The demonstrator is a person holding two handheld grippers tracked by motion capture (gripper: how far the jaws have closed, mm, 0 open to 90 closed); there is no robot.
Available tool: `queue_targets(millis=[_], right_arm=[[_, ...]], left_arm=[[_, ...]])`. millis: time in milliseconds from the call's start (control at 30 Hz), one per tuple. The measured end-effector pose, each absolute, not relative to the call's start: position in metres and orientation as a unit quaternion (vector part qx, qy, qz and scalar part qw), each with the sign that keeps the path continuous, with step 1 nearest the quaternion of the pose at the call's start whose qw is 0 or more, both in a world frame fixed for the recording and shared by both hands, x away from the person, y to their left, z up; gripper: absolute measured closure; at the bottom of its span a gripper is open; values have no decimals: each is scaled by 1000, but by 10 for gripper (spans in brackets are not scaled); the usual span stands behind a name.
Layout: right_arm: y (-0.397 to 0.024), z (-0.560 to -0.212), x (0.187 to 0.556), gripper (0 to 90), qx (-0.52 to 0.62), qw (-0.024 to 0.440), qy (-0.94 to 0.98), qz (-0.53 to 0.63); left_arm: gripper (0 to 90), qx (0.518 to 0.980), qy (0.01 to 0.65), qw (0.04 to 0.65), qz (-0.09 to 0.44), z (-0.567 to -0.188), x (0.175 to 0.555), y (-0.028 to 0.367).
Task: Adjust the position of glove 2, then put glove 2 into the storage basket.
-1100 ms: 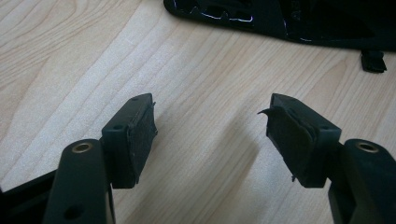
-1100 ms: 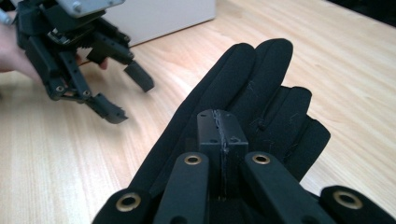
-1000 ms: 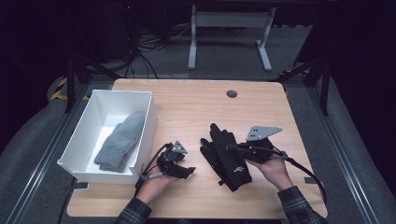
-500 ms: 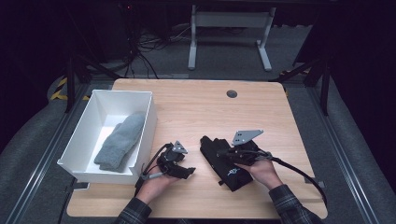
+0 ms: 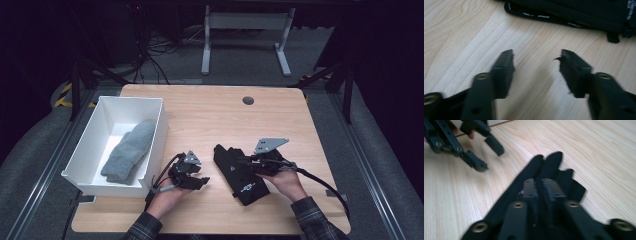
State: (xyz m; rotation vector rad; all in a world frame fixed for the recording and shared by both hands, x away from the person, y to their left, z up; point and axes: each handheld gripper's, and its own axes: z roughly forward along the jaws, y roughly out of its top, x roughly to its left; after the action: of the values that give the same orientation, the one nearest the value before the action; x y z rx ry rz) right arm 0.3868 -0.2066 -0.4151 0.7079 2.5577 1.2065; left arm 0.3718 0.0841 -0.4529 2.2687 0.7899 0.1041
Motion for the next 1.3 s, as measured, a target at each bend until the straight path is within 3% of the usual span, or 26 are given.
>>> queue_targets(millis=[33, 200, 233, 667, 1300], right_arm=[[-211, -415, 387, 898, 245, 115, 871, 410], [-235, -417, 387, 900, 267, 120, 869, 399], [-237, -417, 386, 900, 269, 120, 869, 397], [-269, -439, 373, 900, 284, 110, 884, 354], [-258, -455, 355, 900, 247, 57, 903, 346]], left_arm=[[585, 879, 305, 363, 38, -451, 372, 84], [876, 880, 295, 371, 32, -442, 374, 78], [895, 880, 293, 373, 31, -441, 375, 76], [895, 885, 290, 363, 16, -445, 394, 40], [888, 884, 295, 362, 4, -448, 426, 13]])
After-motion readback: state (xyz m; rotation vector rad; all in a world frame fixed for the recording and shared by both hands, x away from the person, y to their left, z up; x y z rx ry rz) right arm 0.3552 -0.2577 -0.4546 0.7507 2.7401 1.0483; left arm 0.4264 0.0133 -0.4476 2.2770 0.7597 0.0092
